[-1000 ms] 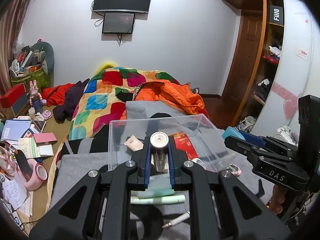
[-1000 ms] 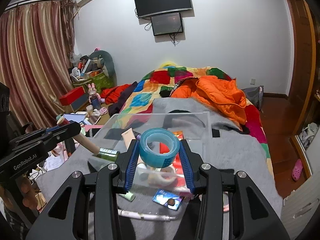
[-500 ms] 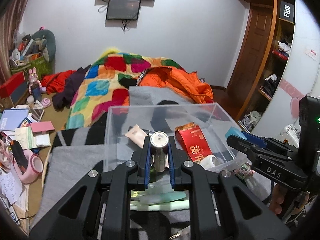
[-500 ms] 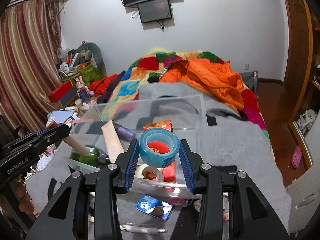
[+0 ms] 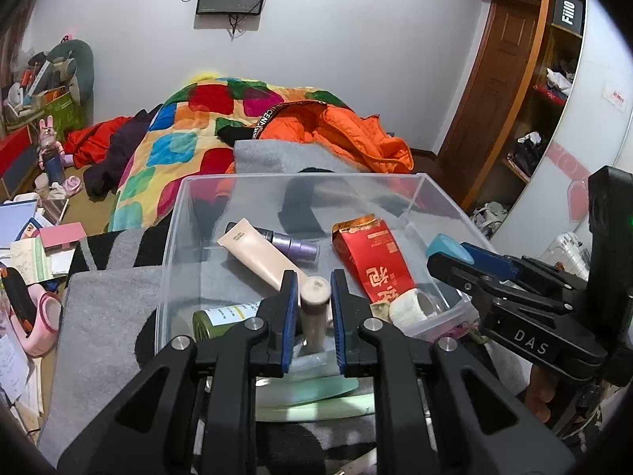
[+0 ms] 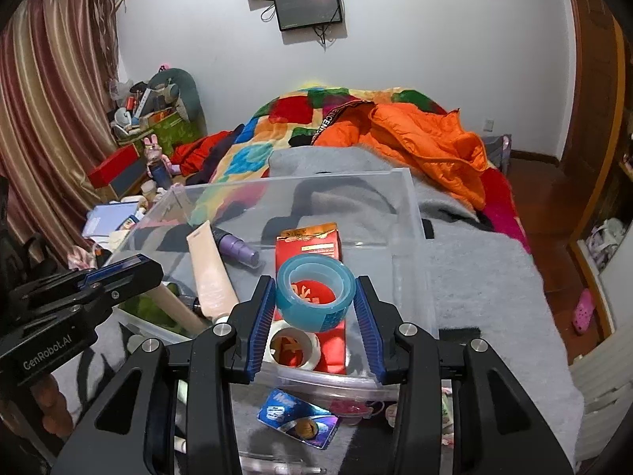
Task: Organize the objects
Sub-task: 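Carry tube with left tool while right carries teal tape roll over box, then lower tube into box and open left tool while right releases tape roll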
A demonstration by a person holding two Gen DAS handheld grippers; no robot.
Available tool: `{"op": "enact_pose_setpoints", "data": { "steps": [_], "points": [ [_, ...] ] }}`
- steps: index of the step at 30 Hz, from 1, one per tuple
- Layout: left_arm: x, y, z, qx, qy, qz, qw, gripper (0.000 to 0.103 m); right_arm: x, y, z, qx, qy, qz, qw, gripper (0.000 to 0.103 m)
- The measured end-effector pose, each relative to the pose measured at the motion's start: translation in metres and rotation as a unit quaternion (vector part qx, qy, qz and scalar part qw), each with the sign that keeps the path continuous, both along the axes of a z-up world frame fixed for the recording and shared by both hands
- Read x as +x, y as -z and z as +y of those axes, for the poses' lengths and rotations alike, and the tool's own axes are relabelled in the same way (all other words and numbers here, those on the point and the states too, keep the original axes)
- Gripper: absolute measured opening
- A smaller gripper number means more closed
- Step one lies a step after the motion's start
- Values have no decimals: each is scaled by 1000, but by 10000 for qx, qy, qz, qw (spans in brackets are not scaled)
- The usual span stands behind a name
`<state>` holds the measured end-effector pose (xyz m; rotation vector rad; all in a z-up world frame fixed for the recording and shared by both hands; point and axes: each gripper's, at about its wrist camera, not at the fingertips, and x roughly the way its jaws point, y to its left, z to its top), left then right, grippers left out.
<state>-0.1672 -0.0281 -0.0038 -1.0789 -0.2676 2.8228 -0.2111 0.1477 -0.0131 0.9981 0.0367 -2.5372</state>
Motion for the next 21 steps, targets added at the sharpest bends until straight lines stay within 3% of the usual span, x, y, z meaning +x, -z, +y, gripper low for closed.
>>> {"op": "enact_pose_setpoints", "data": {
  "steps": [8, 12, 16, 21],
  "points": [
    [14, -11, -9, -56, -139, 161, 9998, 15, 9, -3, -1, 85, -176, 26, 9998, 39],
    [23, -17, -13, -195, -259, 262, 9991, 30, 10, -4, 0, 51, -203, -31, 9998, 43],
    [33, -23, -17, -215, -308, 351, 9987, 33, 15, -7, 4, 29, -130, 27, 9999, 53],
    [44, -30, -15, -335, -328, 457, 9979, 47, 22, -12, 11, 43, -91, 73, 9999, 54]
  ]
}}
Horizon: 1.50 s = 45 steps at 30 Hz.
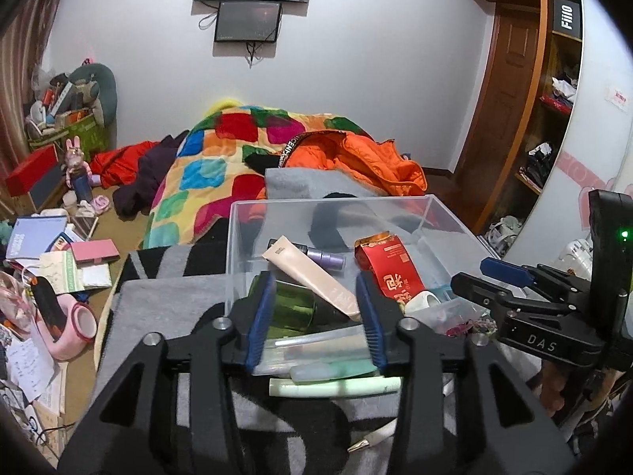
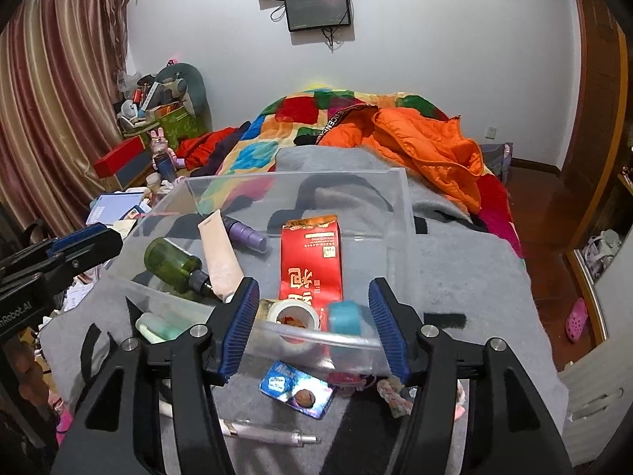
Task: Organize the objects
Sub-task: 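Lower tube into box and open left tool while right releases tape roll, then withdraw both tools from box and move right tool to pink-white braided bracelet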
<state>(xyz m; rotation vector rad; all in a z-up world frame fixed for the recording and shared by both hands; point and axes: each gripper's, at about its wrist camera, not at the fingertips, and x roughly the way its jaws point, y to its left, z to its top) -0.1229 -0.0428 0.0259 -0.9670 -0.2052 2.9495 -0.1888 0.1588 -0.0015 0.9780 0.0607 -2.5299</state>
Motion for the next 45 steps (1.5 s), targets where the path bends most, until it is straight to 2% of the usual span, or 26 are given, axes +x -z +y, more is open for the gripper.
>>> {"op": "enact_pose_setpoints", "data": {
  "steps": [5, 8, 12, 19, 23, 27, 33, 36, 38, 40, 45],
  "points": [
    [11, -5, 5, -156, -11, 90, 9998, 55, 12, -7, 10, 131, 30, 193, 9997, 58],
    [16, -5, 6, -198, -11, 60, 9998, 56, 19, -11, 19, 145, 64, 259, 9995, 58],
    [26, 2, 6, -236, -26, -14, 9997, 64, 29, -8, 35, 272, 188, 325, 9989, 59],
    [31, 30, 11, -191, 30, -399, 9990, 66, 39, 26, 68, 643, 409, -73, 9971, 61],
    [30, 49, 16, -131, 129, -673, 9976, 67, 40, 43, 79, 691, 479, -320, 9959, 61],
    [26, 61, 20, -282, 131, -834, 9960, 73, 36, 46, 82, 683, 499, -350, 9958, 61],
    [15, 66, 11, -323, 86, -988, 9945, 76, 28, 47, 73, 663, 342, -236, 9969, 61],
    [7, 67, 6, -289, 47, -1050, 9940, 76, 21, 53, 63, 773, 243, -319, 9962, 54],
    [4, 69, 4, -299, 31, -1080, 9937, 76, 16, 57, 59, 869, 230, -380, 9952, 40],
    [-1, 73, 2, -284, 23, -1142, 9930, 77, 15, 60, 58, 868, 227, -402, 9952, 33],
    [-8, 81, 1, -69, 89, -1265, 9919, 77, 19, 60, 66, 614, 285, -377, 9970, 32]
  ]
}}
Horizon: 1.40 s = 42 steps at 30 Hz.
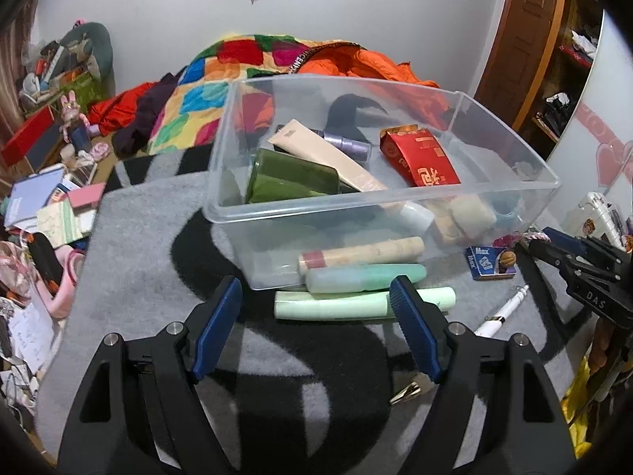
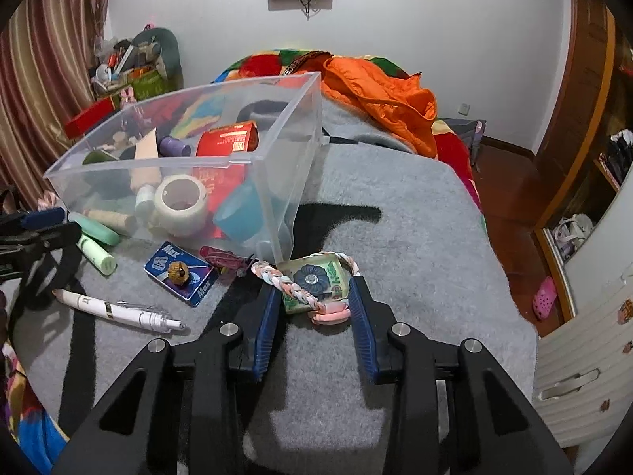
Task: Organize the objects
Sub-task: 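Withdraw both tools from box and move right tool to pink-white braided bracelet, then grasp braided bracelet with right tool while left tool moves to mint-green tube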
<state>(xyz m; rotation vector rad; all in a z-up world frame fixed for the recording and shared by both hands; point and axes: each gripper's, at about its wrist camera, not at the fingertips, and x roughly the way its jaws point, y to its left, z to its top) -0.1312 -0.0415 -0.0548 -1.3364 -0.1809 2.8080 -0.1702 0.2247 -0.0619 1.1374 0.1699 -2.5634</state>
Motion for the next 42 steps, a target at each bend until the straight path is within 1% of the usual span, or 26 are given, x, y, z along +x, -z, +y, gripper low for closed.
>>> {"op": "enact_pose_setpoints", "data": {
  "steps": [5, 8, 14, 17, 20, 24, 27, 30, 32, 34, 36, 37, 38, 42],
  "points": [
    [-3, 4, 10, 186, 195, -23, 9996, 77, 5, -2, 11, -335, -5, -148, 9993, 32],
    [-1, 4, 19, 181, 307, -16, 9994, 77, 12, -3, 11, -355, -70, -183, 9992, 32],
    [12, 2, 36, 315, 572, 36, 9979, 77, 23, -3, 11, -475, -172, -262, 9984, 32],
    [22, -1, 45, 406, 799, 57, 9960, 77, 28, -4, 9, -607, -381, -413, 9966, 33],
    [28, -6, 50, 294, 896, 105, 9955, 77, 35, -6, 6, -512, -453, -384, 9969, 33],
    [26, -11, 45, 169, 798, 136, 9966, 77, 37, -6, 10, -498, -354, -369, 9975, 33],
    [22, -15, 41, 300, 772, 122, 9965, 77, 36, 0, 14, -466, -215, -424, 9978, 33],
    [21, -21, 44, 392, 873, 191, 9952, 77, 34, 5, 19, -504, -99, -427, 9978, 33],
    [19, -23, 50, 297, 972, 219, 9946, 77, 32, 4, 20, -538, -59, -399, 9977, 33],
    [14, -21, 60, 122, 1118, 202, 9934, 77, 30, 3, 19, -522, -46, -353, 9980, 33],
    [8, -15, 65, 32, 1187, 72, 9929, 77, 29, 2, 18, -493, -34, -282, 9984, 29],
    [4, -10, 66, 48, 1201, -42, 9927, 77, 29, 3, 18, -498, -62, -287, 9983, 20],
    [1, -6, 67, 87, 1229, -127, 9923, 77, 29, 3, 19, -518, -63, -281, 9982, 20],
    [2, -3, 68, 70, 1267, -99, 9919, 77, 30, 3, 24, -563, 3, -240, 9981, 20]
  ]
}}
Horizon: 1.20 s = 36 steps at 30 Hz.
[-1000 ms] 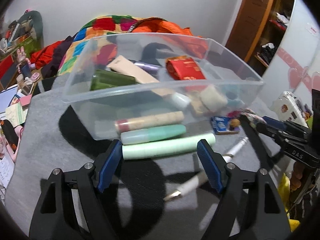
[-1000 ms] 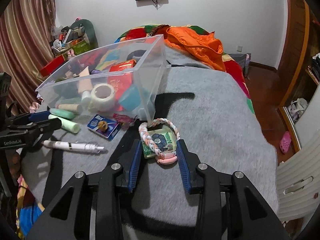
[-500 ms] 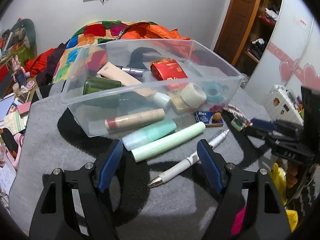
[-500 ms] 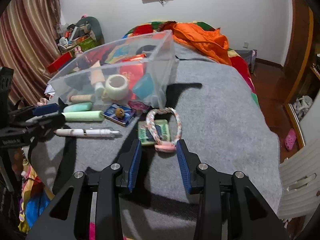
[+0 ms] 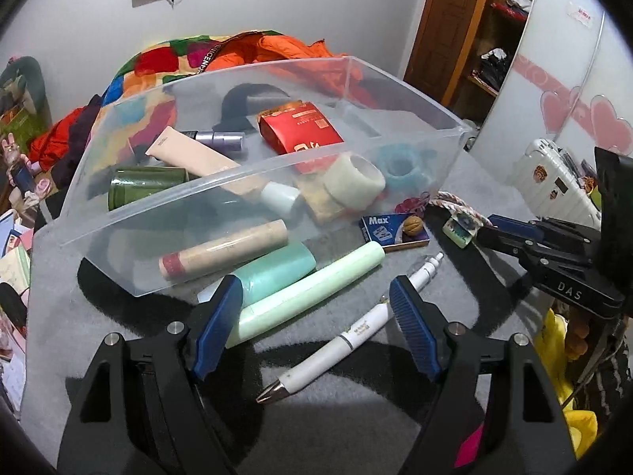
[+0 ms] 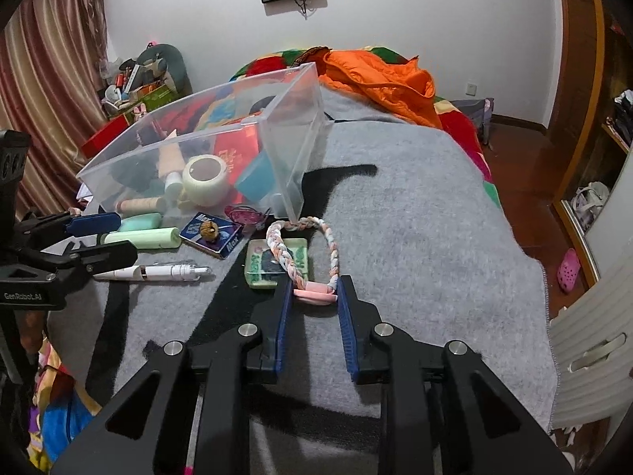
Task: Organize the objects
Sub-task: 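Grasp braided bracelet with right tool while left tool moves to mint-green tube, then grasp mint-green MINISO tube with left tool while right holds bracelet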
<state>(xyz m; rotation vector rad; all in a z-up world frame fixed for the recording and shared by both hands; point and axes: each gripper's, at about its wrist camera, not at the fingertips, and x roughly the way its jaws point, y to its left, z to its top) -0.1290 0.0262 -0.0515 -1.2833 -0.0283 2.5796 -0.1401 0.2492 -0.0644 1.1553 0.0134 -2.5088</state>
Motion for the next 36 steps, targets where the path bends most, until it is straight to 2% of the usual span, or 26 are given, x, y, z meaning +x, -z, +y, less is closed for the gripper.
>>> {"op": "enact_pose_setpoints", "data": {
  "steps": [5, 8, 11, 19, 22, 24, 31, 35, 36],
  "points": [
    [6, 2, 2, 43, 139, -84, 9999, 77, 2, -7, 14, -311, 128, 30, 9994, 20],
    [6, 11, 4, 51, 245, -297, 9992, 74, 5, -12, 21, -367, 231, 91, 9990, 20],
    [6, 13, 5, -84, 260, -276, 9992, 74, 7, -17, 25, -382, 265, 131, 9988, 20],
    [-11, 11, 7, 156, 306, -327, 9989, 66, 10, -19, 17, -418, 138, 120, 9990, 20],
    [-8, 7, 6, 259, 333, -278, 9987, 59, 11, -18, 13, -404, 77, 101, 9991, 20],
    [-5, 6, 5, 305, 342, -263, 9986, 50, 11, -18, 12, -425, 58, 75, 9991, 20],
    [15, 1, -4, 351, 228, -254, 9988, 36, 12, -18, 11, -442, 46, 67, 9990, 20],
    [24, -3, -10, 315, 133, -232, 9991, 18, 13, -19, 8, -456, 7, 60, 9989, 20],
    [27, -4, -11, 330, 145, -250, 9990, 18, 13, -19, 7, -456, -5, 59, 9989, 20]
  ]
}}
